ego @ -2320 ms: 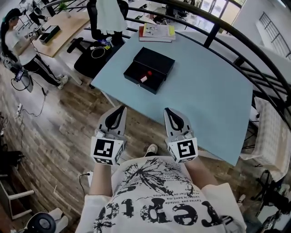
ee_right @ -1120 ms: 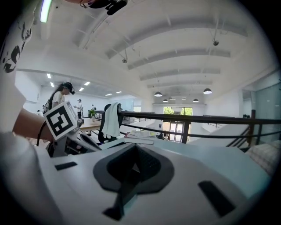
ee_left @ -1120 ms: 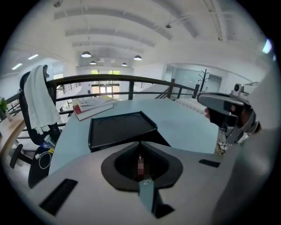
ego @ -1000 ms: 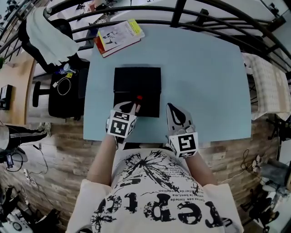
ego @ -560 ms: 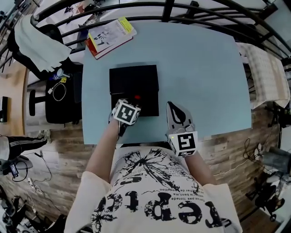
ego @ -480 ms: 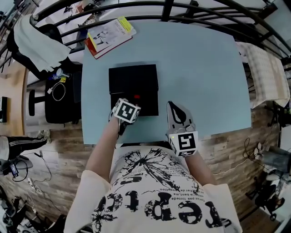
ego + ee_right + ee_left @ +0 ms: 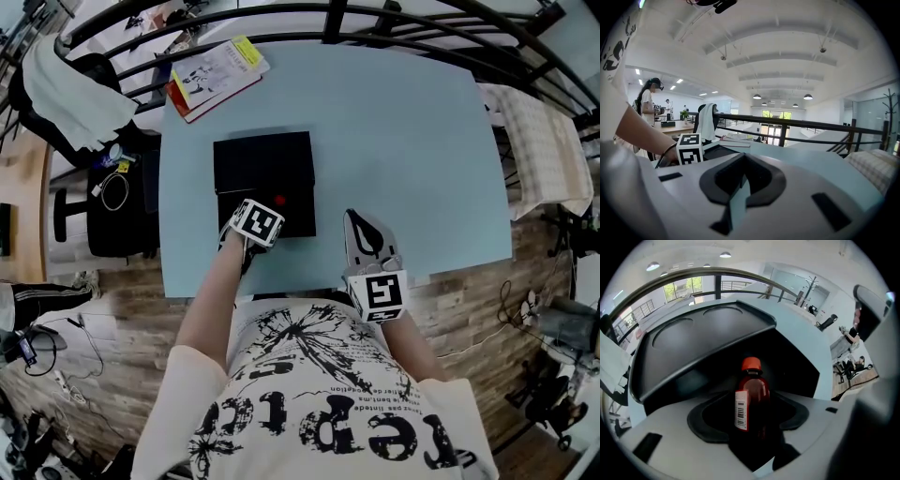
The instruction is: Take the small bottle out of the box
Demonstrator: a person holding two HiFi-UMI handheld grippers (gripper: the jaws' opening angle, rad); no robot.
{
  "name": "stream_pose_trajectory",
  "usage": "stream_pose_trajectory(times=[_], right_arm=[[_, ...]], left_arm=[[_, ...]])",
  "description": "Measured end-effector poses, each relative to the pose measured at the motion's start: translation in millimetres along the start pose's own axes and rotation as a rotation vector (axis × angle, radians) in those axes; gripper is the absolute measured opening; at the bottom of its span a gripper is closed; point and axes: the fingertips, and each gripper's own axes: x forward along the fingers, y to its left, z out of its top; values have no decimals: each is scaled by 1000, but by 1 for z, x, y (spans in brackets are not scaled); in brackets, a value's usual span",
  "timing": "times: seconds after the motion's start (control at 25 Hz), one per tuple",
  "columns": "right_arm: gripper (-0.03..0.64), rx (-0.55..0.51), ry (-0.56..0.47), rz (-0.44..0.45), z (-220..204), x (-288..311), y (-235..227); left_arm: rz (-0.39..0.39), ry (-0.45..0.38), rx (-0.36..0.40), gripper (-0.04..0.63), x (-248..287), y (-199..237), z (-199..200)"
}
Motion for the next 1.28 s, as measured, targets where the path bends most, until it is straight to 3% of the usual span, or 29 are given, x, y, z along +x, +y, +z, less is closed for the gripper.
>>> stream_pose_trajectory(times=[0.24,0.56,0.72,1.0,1.28], right_arm=[[11,-7,-1,-11,-3,-10,-9],[11,-20,-13,-14,-1,-23,-16],[11,-22,-26,-8,4,-26,-17],[11,-18,-47,16,12,-22,-13],[11,-33,-103,71,32,-15,-1]], left_arm=[[84,-11,58,233,2,3,-1],[82,-32,43,233,-3,-1,2],[69,-87,34,233,-23,-12,9],[61,-310,43,233,-85,-29,38],[109,-569,29,233,-160,-38,65]])
